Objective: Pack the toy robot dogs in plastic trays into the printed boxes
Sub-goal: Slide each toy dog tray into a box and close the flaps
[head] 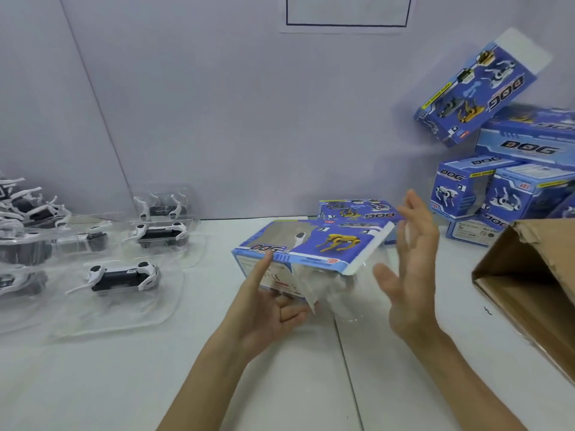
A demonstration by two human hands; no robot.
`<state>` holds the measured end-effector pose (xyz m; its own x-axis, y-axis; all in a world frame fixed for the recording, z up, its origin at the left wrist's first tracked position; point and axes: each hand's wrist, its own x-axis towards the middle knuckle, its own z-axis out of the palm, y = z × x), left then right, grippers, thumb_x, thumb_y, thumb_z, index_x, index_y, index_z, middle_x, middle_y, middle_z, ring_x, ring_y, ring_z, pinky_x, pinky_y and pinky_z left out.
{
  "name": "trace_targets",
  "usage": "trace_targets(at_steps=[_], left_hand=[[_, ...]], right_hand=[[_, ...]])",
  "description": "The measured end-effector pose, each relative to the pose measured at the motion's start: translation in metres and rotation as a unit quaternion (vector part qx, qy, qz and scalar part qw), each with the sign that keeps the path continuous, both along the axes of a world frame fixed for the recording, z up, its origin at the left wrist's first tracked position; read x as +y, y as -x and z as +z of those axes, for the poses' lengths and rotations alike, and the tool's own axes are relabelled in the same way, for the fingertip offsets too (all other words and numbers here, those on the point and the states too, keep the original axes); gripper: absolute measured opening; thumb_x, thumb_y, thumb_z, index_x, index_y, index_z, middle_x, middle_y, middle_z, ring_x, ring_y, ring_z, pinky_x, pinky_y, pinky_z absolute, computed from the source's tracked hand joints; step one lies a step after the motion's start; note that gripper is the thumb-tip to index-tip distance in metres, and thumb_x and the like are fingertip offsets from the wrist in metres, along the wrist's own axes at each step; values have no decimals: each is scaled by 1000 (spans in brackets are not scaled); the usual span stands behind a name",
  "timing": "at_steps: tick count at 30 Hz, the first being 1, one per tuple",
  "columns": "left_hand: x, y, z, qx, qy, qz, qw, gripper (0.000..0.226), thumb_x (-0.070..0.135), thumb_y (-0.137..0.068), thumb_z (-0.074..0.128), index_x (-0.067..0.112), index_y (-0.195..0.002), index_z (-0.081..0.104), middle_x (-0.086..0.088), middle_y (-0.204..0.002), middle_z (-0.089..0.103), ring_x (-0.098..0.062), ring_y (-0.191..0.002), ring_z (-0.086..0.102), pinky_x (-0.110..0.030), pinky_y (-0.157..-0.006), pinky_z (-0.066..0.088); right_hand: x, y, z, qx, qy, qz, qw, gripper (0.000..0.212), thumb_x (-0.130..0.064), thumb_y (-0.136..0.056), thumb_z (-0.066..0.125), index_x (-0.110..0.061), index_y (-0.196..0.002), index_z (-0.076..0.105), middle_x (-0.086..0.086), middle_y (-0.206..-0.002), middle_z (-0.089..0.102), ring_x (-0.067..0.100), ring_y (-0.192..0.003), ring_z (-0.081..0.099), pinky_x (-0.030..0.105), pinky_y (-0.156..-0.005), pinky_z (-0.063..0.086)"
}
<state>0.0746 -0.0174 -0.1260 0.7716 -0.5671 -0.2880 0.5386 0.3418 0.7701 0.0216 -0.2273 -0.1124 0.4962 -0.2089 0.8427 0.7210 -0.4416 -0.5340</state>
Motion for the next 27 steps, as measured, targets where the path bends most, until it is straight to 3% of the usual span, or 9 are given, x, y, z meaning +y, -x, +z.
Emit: trace_targets(at_steps=[4,7,10,14,17,19,21,24,27], left_hand=[[3,-4,-4,29,35,-47,998,74,69,-73,70,6,-111,70,-10,-89,68,-22,-67,65,-28,-58,49],[-1,-4,-8,-1,-2,-99,995,83,80,-70,70,9,-114,70,-8,-91,61,-21,-72,58,-29,-61,44],[-1,-1,-6,-96,-128,-141,977,105,98,-64,49,14,-124,71,-22,-114,69,-30,-88,64,-38,-80,50],[-13,-4,1,-146,-271,-59,950,114,100,-58,37,4,-108,70,-30,-99,70,-35,-89,68,-40,-79,54],[-12,2,-5,-174,-165,-23,971,67,56,-103,33,-1,-128,59,-29,-121,64,-44,-107,62,-52,-89,53],[-15,-2,-3,-188,-151,40,970,56,37,-111,28,-6,-118,64,-20,-91,74,-37,-84,67,-48,-77,51],[-19,-2,6,-194,-138,80,968,55,29,-111,31,-16,-108,62,-22,-74,66,-31,-65,59,-41,-68,44],[-3,7,3,-196,5,-9,981,55,39,-106,43,-13,-104,62,-25,-77,58,-31,-68,55,-36,-69,45],[2,6,4,-134,153,-66,977,39,43,-95,58,8,-93,74,-6,-76,70,-20,-67,61,-32,-71,50]], right_hand=[[-23,-5,1,77,-113,-25,990,68,-12,-77,49,-15,-145,41,-10,-150,45,12,-140,41,33,-115,33],[-27,-3,7,190,-232,81,950,46,-6,-94,38,-30,-109,74,-14,-115,71,-3,-106,65,21,-93,52],[-29,-3,3,242,-313,184,900,60,-25,-105,32,-34,-72,82,-10,-81,77,3,-73,73,17,-59,56],[-36,-2,7,241,-342,260,870,62,-39,-103,30,-30,-70,82,-7,-75,76,6,-67,73,17,-56,55],[-37,5,16,285,-318,342,837,51,-48,-94,40,-22,-91,83,1,-100,78,15,-90,75,20,-67,57],[-38,7,20,272,-297,415,816,42,-39,-78,65,-10,-104,79,7,-111,75,21,-98,73,23,-75,58],[-50,3,11,262,-302,427,811,47,-31,-57,81,-4,-96,78,13,-94,74,24,-81,72,26,-69,57],[-69,1,-7,295,-377,309,822,14,-21,-85,62,-8,-84,67,7,-73,65,20,-65,64,30,-60,51],[-62,1,3,262,-237,360,864,51,14,-86,42,-22,-97,76,-5,-92,75,10,-94,68,22,-78,57]])
